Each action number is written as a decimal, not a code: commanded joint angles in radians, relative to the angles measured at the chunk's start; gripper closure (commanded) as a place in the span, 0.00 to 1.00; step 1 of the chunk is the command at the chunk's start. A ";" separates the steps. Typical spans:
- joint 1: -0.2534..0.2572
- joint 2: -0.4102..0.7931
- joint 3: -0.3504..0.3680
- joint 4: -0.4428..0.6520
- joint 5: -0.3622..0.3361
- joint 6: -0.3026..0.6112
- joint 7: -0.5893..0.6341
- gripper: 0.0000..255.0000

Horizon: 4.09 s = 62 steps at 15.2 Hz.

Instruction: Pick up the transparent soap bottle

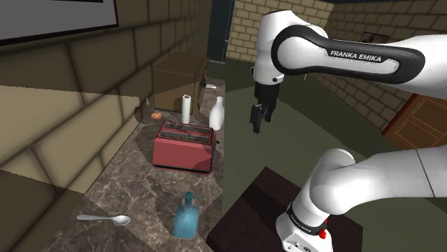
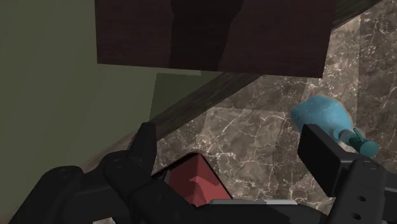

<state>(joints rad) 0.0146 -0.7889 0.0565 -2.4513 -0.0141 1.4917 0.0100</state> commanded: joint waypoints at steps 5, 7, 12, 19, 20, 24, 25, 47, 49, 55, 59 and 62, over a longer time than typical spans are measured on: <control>0.036 0.093 0.037 -0.032 0.048 0.103 0.011 0.00; 0.053 0.145 0.056 -0.041 0.071 0.155 0.015 0.00; 0.097 0.292 0.104 -0.044 0.123 0.282 0.021 0.00; 0.154 0.524 0.173 -0.001 0.178 0.445 0.027 0.00; 0.161 0.559 0.182 0.010 0.183 0.465 0.028 0.00; 0.191 0.701 0.220 0.062 0.198 0.542 0.033 0.00; 0.199 0.737 0.229 0.078 0.199 0.559 0.035 0.00; 0.239 0.974 0.258 0.135 0.179 0.723 0.046 1.00; 0.239 0.972 0.258 0.134 0.180 0.723 0.046 1.00; 0.234 0.907 0.262 0.149 0.194 0.644 0.045 1.00; 0.231 0.867 0.262 0.163 0.202 0.591 0.045 1.00; 0.230 0.839 0.262 0.176 0.207 0.551 0.046 1.00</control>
<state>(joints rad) 0.2445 0.0601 0.3185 -2.2780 0.1906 2.0555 0.0554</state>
